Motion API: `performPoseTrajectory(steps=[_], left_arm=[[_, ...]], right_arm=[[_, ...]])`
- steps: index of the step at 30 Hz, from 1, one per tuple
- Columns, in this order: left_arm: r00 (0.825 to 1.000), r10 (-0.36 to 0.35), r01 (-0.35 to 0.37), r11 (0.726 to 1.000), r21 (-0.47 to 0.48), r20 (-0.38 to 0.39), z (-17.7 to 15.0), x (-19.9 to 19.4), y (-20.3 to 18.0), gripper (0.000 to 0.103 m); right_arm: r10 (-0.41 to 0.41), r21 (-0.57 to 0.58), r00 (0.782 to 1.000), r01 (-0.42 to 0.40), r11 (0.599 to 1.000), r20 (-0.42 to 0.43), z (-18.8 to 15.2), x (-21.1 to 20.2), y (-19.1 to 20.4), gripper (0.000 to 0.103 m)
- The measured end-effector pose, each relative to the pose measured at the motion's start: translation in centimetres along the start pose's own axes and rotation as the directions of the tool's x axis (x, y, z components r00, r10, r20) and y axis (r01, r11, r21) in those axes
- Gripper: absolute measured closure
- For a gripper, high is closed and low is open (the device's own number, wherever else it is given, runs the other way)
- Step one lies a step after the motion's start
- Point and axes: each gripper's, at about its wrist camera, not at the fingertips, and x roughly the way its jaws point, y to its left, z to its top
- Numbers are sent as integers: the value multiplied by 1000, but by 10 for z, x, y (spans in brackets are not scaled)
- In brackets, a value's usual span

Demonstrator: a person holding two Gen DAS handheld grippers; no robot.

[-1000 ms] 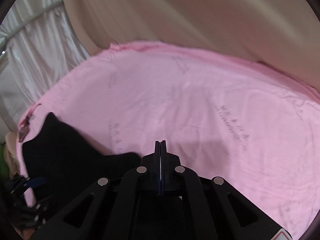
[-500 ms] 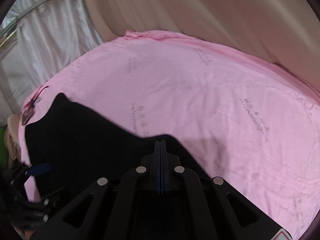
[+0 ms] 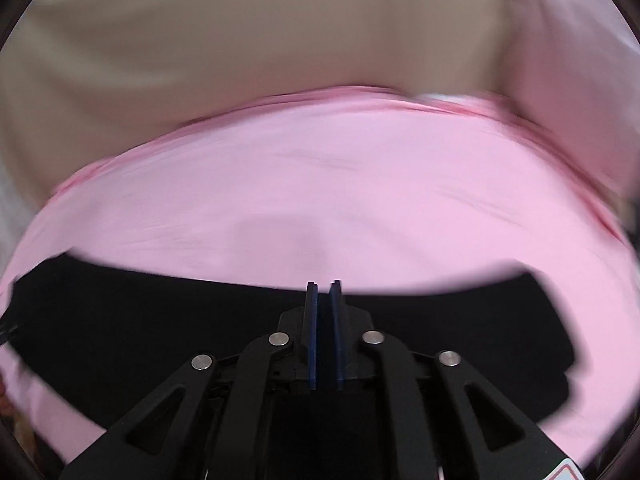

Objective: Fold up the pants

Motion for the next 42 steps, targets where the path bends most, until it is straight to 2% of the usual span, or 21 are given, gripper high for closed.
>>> performPoseTrajectory(steps=[2, 4, 6, 7, 9, 11, 14, 15, 17, 22, 24, 26, 27, 28, 30, 31, 33, 37, 38, 39, 42], left_arm=[[1000, -17, 17, 999, 32, 4, 2, -3, -22, 27], [999, -34, 34, 998, 62, 0, 3, -4, -44, 27], [998, -56, 56, 993, 100, -7, 3, -4, -67, 26], [998, -62, 63, 991, 118, -11, 2, -4, -79, 26], [997, -80, 82, 984, 160, -20, -1, -5, -102, 26], [995, -95, 98, 975, 197, -26, -6, -6, -123, 26], [994, -108, 113, 966, 233, -34, -13, -9, -141, 25], [993, -109, 115, 963, 244, -37, -15, -10, -146, 25], [994, -105, 113, 961, 254, -42, -17, -10, -150, 24], [997, -72, 80, 963, 259, -40, -18, -14, -154, 24], [997, -62, 72, 963, 259, -45, -19, -13, -153, 21], [997, -56, 69, 963, 260, -60, -20, -7, -155, 21], [996, -52, 70, 963, 262, -75, -21, -3, -158, 21], [995, -49, 70, 962, 263, -85, -21, 0, -159, 21], [995, -39, 63, 959, 278, -91, -24, 3, -163, 21], [995, -37, 62, 957, 285, -92, -26, 3, -165, 21], [994, -33, 63, 954, 293, -108, -29, 6, -165, 21], [987, -28, 74, 953, 292, -159, -37, 17, -163, 21], [987, -24, 70, 951, 301, -156, -39, 17, -163, 21], [988, -21, 68, 949, 307, -152, -41, 17, -163, 20], [988, -25, 72, 947, 312, -152, -44, 16, -161, 19]], right_arm=[[-62, 94, 998, 64, 993, -27, -17, -10, -53, 90], [-42, 150, 998, 48, 987, -45, -30, -15, -80, 89], [15, 191, 999, -7, 982, -44, -38, -16, -91, 83], [48, 191, 998, -39, 981, -42, -39, -14, -92, 74], [67, 172, 997, -60, 983, -35, -42, -7, -83, 70], [96, 167, 995, -90, 982, -23, -39, 1, -79, 60], [125, 185, 992, -121, 975, -9, -38, 13, -83, 59], [137, 196, 991, -134, 971, 1, -35, 18, -84, 61], [160, 207, 987, -158, 966, 6, -31, 25, -85, 99], [180, 164, 981, -190, 968, 72, -32, -21, -85, 99], [157, 171, 987, -160, 972, 28, -42, -12, -93, 99], [165, 194, 985, -154, 969, -42, -54, 20, -102, 99], [189, 219, 982, -186, 958, 7, -56, 19, -107, 100], [211, 249, 977, -205, 947, 0, -56, 17, -112, 100], [204, 260, 979, -205, 944, 31, -53, 4, -114, 97], [175, 243, 984, -181, 953, 46, -49, -4, -113, 93], [117, 187, 990, -128, 974, 73, -40, -17, -106, 91], [25, 78, 990, -36, 996, 138, -12, -24, -91, 60], [-8, 58, 990, 0, 998, 138, -3, -18, -90, 60], [-13, 51, 992, 7, 999, 129, 3, -12, -90, 60], [56, 50, 996, -60, 997, 70, 17, 17, -90, 56]])
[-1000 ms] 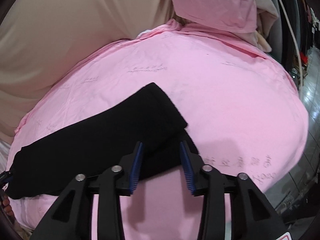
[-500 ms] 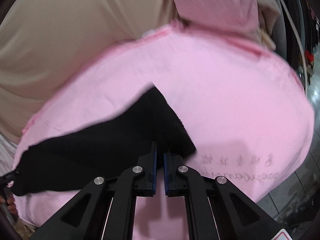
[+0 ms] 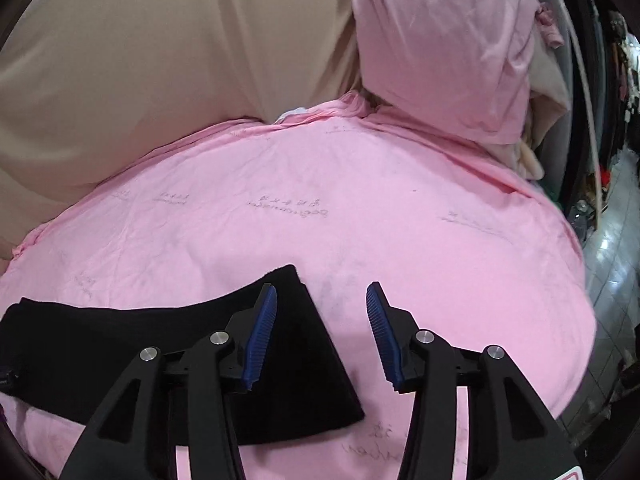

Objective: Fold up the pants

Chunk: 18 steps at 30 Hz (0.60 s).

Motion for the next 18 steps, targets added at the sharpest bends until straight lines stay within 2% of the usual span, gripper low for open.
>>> performPoseTrajectory(steps=[2, 3, 4, 5, 8, 10, 11, 13, 15, 16, 17, 18], left_arm=[[1000, -4, 4, 1000, 0, -1, -2, 1, 1, 18], [1000, -4, 4, 1000, 1, 1, -2, 1, 1, 17], [1000, -3, 3, 1000, 2, 1, -2, 1, 1, 17], [1000, -3, 3, 1000, 3, 1, -2, 1, 2, 17], [1000, -2, 2, 1000, 4, -1, -3, 0, 4, 17], [1000, -2, 2, 1000, 5, 2, -2, 0, 4, 15], [1000, 1, -1, 1000, 7, 2, -1, 1, 3, 15], [1000, 4, -4, 1000, 6, 1, -1, 1, 4, 14], [1000, -3, 3, 1000, 0, 5, -1, -2, 6, 14], [1000, -6, 6, 1000, -2, 6, -2, -3, 6, 14], [1000, -11, 11, 1000, -7, 8, -3, -3, 8, 14], [1000, -15, 15, 1000, -12, 9, -3, -4, 10, 14]], right_arm=[[-11, -28, 997, 9, 1000, -71, -1, 27, 4, 56], [-11, -36, 996, 8, 999, -91, -4, 35, 6, 60], [26, -32, 994, -29, 999, -109, -6, 40, 7, 88], [32, -17, 995, -34, 999, -97, -6, 38, 6, 94], [44, 40, 998, -41, 998, -55, -2, 27, -8, 96], [25, 67, 996, -20, 998, -81, -5, 40, -20, 98], [46, 83, 994, -38, 996, -95, -8, 43, -24, 97], [74, 107, 995, -67, 992, -61, -6, 26, -25, 94], [51, 107, 998, -48, 993, -26, -10, 3, -25, 89], [45, 116, 999, -42, 992, -21, -13, -6, -27, 80], [48, 139, 999, -44, 989, -24, -19, -14, -31, 66], [55, 169, 998, -48, 985, -37, -28, -20, -36, 61]])
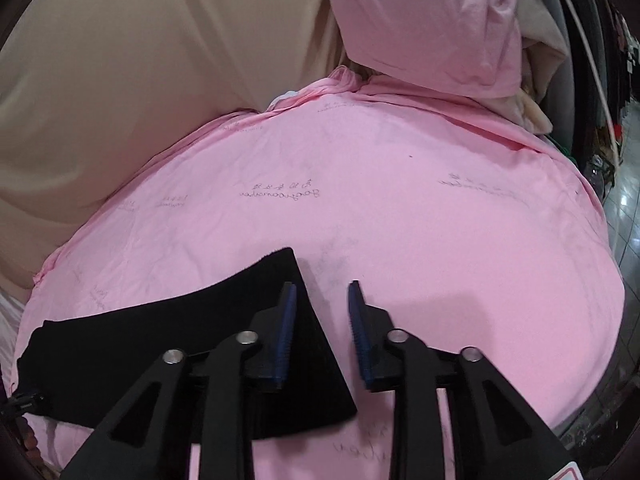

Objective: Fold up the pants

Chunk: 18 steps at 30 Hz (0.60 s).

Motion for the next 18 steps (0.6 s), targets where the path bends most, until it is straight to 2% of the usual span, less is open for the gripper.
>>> performPoseTrajectory(steps=[3, 6, 11, 16, 18], left_arm=[[1000, -9, 9, 1000, -14, 7, 2, -4, 2, 14], [998, -58, 58, 998, -25, 27, 4, -12, -2, 14], [994, -99, 99, 995, 2, 54, 3, -20, -9, 14], [992, -115, 115, 993, -10, 49, 1, -18, 2, 14], [993, -114, 115, 993, -27, 41, 1, -15, 10, 14]], right_arm=[[36, 94, 999, -34, 995, -18, -21, -9, -16, 59], [107, 158, 993, -99, 982, -47, -35, -3, -20, 54], [152, 177, 987, -140, 974, -57, -37, 11, -4, 44], [118, 161, 992, -109, 981, -49, -38, 19, 7, 43], [100, 161, 994, -91, 983, -47, -36, 22, 10, 46]])
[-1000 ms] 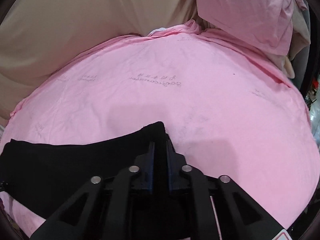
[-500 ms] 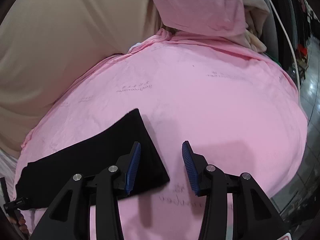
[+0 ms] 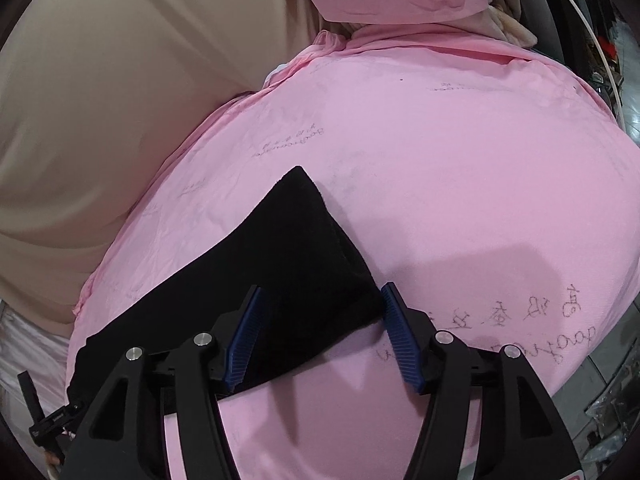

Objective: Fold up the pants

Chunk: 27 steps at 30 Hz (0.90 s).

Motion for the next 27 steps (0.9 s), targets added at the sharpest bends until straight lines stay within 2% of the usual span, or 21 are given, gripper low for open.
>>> performPoseTrajectory(steps=[1, 2, 4, 7, 10, 13, 16, 22, 25, 27], left_arm=[[1000, -1, 1, 1000, -9, -2, 0, 1, 4, 14], [1000, -3, 3, 1000, -15, -3, 0, 1, 6, 15], [1000, -12, 12, 1000, -28, 8, 0, -2, 14, 14], [1000, -18, 19, 999, -43, 21, -1, -6, 25, 14], [999, -26, 28, 998, -61, 31, -2, -8, 37, 14], [999, -34, 37, 996, -79, 40, -2, -10, 49, 14], [998, -47, 51, 994, -97, 49, -3, -10, 65, 14], [995, -62, 71, 989, -129, 76, -8, -16, 90, 15], [995, -57, 70, 985, -157, 87, -13, -20, 104, 14], [994, -50, 66, 982, -175, 94, -16, -23, 112, 14]], right_arm=[[-11, 2, 1000, 11, 1000, 0, 0, 1, 0, 52], [-19, -2, 1000, 19, 1000, -8, 1, 4, 2, 65], [-9, 20, 1000, 9, 1000, -17, 1, 7, 0, 75], [-26, 9, 1000, 26, 1000, -13, 0, 6, 5, 77], [-39, 7, 999, 39, 999, -1, 0, 4, 12, 83], [-84, -43, 996, 86, 995, 34, 1, -3, 31, 85], [-75, -70, 996, 79, 994, 54, 4, -11, 53, 85], [13, -252, 997, 7, 968, 78, 0, -24, 148, 85], [69, -396, 997, -44, 917, 47, -17, -16, 212, 85], [116, -478, 993, -104, 872, -4, -35, -5, 252, 85]])
